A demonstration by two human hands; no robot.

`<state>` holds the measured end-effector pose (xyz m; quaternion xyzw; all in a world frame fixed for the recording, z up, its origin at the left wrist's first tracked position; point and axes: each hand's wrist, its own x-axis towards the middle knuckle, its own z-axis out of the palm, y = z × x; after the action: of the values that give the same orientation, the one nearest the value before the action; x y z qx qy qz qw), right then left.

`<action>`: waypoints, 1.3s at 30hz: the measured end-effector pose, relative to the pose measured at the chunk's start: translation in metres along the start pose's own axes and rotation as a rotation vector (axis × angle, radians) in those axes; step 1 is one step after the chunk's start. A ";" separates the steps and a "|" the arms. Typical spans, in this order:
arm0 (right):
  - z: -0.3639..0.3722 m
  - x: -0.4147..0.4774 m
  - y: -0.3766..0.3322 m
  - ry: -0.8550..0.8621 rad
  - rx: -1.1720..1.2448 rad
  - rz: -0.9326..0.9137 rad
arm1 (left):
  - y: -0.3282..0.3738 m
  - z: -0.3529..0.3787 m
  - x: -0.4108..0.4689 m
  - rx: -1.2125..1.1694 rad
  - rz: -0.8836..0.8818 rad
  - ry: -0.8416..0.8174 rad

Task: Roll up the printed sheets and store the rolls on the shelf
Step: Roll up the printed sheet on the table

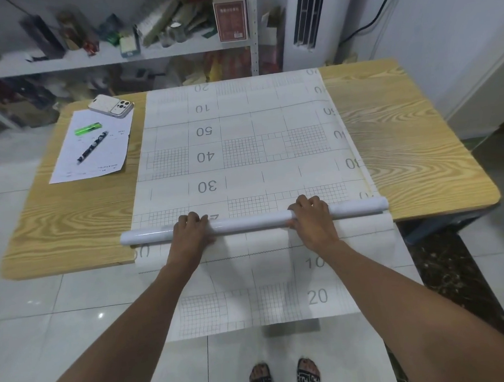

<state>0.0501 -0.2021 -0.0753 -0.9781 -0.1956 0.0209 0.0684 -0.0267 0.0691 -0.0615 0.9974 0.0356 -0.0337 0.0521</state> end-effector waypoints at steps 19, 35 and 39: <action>-0.002 -0.005 0.002 0.064 0.061 -0.047 | -0.011 0.001 -0.001 -0.278 -0.014 -0.043; -0.006 -0.003 0.002 -0.090 -0.026 -0.053 | -0.009 0.006 -0.015 -0.157 0.048 -0.014; -0.008 -0.005 -0.001 -0.089 -0.007 -0.039 | -0.011 0.005 -0.017 -0.228 0.009 -0.004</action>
<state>0.0455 -0.2047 -0.0673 -0.9724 -0.2176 0.0626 0.0565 -0.0444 0.0786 -0.0660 0.9851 0.0346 -0.0313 0.1656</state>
